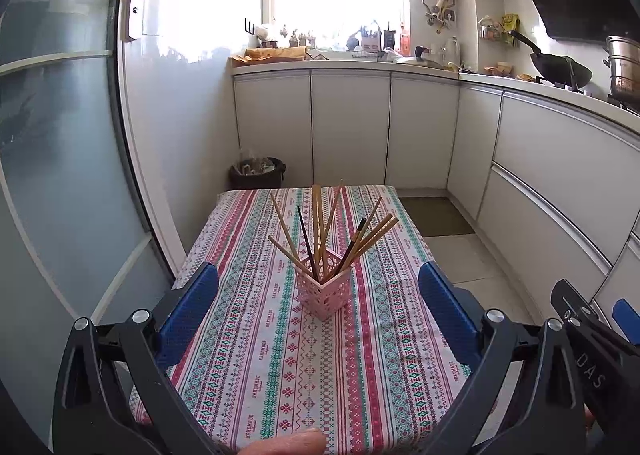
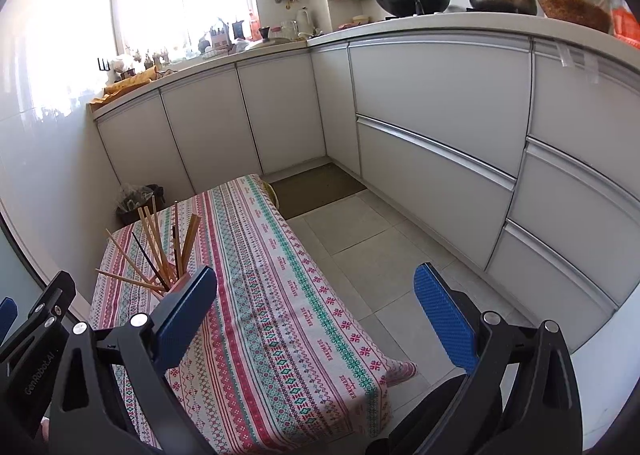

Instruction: Organize utensils

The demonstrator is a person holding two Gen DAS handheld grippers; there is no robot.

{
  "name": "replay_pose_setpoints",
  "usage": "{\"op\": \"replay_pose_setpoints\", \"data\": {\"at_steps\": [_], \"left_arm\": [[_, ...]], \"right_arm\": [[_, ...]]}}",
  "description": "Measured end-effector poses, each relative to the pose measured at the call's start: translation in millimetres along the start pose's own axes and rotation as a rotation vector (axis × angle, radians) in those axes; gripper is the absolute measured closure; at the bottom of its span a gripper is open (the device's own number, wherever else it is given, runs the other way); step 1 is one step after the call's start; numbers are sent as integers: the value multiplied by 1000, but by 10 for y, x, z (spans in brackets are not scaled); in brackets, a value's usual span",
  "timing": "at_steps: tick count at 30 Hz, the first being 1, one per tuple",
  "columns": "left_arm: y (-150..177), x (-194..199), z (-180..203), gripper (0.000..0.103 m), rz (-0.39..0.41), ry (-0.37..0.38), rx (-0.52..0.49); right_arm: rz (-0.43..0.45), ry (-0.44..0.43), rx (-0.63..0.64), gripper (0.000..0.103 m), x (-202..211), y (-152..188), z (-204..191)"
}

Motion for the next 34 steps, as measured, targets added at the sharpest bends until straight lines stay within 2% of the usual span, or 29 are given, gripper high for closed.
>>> {"op": "replay_pose_setpoints", "data": {"at_steps": [11, 16, 18, 21, 24, 26, 27, 34], "left_arm": [[10, 1, 15, 7, 0, -2, -4], [-3, 10, 17, 8, 33, -17, -16], [-4, 23, 25, 9, 50, -28, -25], [-8, 31, 11, 16, 64, -13, -14], [-20, 17, -2, 16, 66, -6, -13], [-21, 5, -12, 12, 61, -7, -8], [-22, -1, -21, 7, 55, -6, -3], [-35, 15, -55, 7, 48, -2, 16]], "right_arm": [[-1, -3, 2, 7, 10, 5, -8], [-9, -5, 0, 7, 2, 26, -9], [-12, -5, -1, 7, -7, 21, -3], [-18, -8, -1, 7, -18, 22, -9], [-19, -8, -1, 7, -27, 19, -8], [-17, -9, -1, 7, -32, 13, -16], [-17, -11, 0, 7, -32, 15, -18], [-14, -20, 1, 7, -23, 17, -44]]}}
Point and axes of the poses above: each gripper's, at about its wrist camera, not at the fingertips, and x roughly against the way its jaws point, z to its right, y to its underside, the point moved 2 cm from there along -x, roughly the way its jaws point
